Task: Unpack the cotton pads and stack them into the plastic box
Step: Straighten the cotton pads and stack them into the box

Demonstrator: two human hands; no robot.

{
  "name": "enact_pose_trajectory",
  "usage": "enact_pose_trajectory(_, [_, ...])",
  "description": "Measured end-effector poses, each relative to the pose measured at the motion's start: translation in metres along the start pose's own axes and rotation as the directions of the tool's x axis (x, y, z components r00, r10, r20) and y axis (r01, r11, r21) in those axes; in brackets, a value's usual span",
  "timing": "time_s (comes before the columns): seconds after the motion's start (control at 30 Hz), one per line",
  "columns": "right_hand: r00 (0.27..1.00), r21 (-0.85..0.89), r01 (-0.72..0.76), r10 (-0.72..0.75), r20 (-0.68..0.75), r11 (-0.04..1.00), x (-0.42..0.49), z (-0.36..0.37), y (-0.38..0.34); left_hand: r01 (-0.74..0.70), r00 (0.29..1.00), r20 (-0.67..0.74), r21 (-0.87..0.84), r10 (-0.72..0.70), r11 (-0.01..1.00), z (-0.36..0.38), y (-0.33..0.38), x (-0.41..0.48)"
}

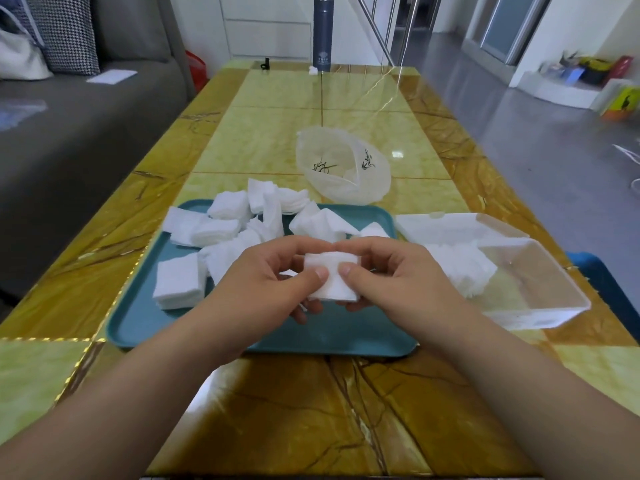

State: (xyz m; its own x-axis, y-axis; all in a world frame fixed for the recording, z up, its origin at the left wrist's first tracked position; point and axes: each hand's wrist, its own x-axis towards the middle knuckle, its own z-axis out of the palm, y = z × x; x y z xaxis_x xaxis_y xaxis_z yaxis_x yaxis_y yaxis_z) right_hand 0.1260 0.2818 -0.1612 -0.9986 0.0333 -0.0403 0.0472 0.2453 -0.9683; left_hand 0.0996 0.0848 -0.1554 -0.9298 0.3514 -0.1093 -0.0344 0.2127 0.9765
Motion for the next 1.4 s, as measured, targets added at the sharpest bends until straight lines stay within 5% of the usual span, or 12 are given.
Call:
enact_pose_trajectory(0.23, [0.995,-0.023,0.069,-0.067,0.077,0.997,-0.004,0.0,-0.005,-0.014,0.995,-0.1,-0.03,0.011,0.999,0.006,0.0,-0.001])
enact_pose_trajectory(0.37, [0.998,-0.026,0.069,-0.069,0.002,0.997,0.0,0.0,-0.001,-0.006,0.992,-0.126,-0.041,0.001,0.999,0.011,0.002,0.001])
enact_pose_trajectory(0.53, [0.988,-0.065,-0.02,0.01,-0.154,0.998,0.005,-0.004,0.009,0.039,0.974,-0.204,0.566,0.095,0.824,-0.007,-0.013,0.016])
enact_pose_trajectory(0.7, [0.971,-0.219,-0.072,0.019,-0.237,0.973,0.009,-0.007,0.016,0.095,0.992,-0.123,0.685,-0.014,0.722,-0.002,-0.02,0.019])
enact_pose_trajectory(0.93, [0.968,-0.193,-0.08,0.03,-0.248,0.978,0.008,-0.007,0.017,0.239,0.97,-0.111,0.577,-0.215,0.781,-0.002,-0.013,0.018])
enact_pose_trajectory(1.13, [0.969,-0.149,-0.102,0.064,-0.239,0.984,0.007,-0.006,0.013,0.197,0.98,-0.09,0.538,-0.176,0.82,-0.002,-0.008,0.012])
enact_pose_trajectory(1.27, [0.965,-0.163,-0.103,0.058,-0.257,0.981,0.007,-0.007,0.013,0.13,0.992,-0.029,0.268,-0.127,0.955,-0.009,-0.003,0.007])
enact_pose_trajectory(1.4, [0.964,0.05,-0.114,0.122,-0.234,0.992,0.007,-0.003,0.01,0.098,0.988,0.118,-0.014,-0.095,0.995,-0.009,-0.003,0.004])
